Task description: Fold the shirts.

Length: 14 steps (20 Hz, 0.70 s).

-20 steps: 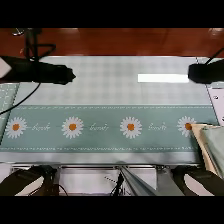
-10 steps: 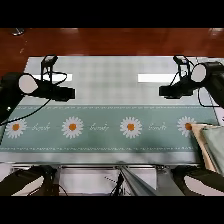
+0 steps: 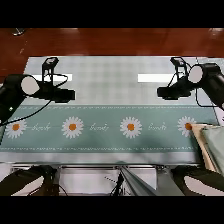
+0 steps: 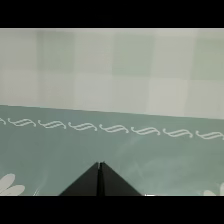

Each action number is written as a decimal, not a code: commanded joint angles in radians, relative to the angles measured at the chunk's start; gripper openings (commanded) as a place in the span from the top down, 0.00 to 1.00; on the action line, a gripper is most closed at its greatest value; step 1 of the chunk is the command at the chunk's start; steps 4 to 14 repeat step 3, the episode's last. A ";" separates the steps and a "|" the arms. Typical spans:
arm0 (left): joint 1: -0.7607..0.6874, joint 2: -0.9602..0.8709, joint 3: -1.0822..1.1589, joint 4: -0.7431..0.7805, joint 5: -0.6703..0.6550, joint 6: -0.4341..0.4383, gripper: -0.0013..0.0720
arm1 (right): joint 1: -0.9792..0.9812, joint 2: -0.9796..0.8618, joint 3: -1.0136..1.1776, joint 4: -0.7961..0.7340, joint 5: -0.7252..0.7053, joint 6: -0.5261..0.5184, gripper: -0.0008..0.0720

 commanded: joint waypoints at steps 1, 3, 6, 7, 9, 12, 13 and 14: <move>0.000 -0.001 0.000 0.000 0.000 0.001 0.96 | 0.000 -0.001 0.000 0.000 -0.001 0.001 0.95; 0.000 -0.001 0.000 0.000 0.000 0.001 0.96 | 0.000 -0.001 0.000 0.000 -0.001 0.001 0.95; 0.000 -0.001 0.000 0.000 0.000 0.001 0.96 | 0.000 -0.001 0.000 0.000 -0.001 0.001 0.95; 0.000 -0.001 0.000 0.000 0.000 0.001 0.96 | 0.000 -0.001 0.000 0.000 -0.001 0.001 0.95; 0.000 -0.001 0.000 0.000 0.000 0.001 0.96 | 0.000 -0.001 0.000 0.000 -0.001 0.001 0.95; 0.000 -0.001 0.000 0.000 0.000 0.001 0.96 | 0.000 -0.001 0.000 0.000 -0.001 0.001 0.95; 0.000 -0.001 0.000 0.000 0.000 0.001 0.96 | 0.000 -0.001 0.000 0.000 -0.001 0.001 0.95; 0.000 -0.001 0.000 0.000 0.000 0.001 0.96 | 0.000 -0.001 0.000 0.000 -0.001 0.001 0.95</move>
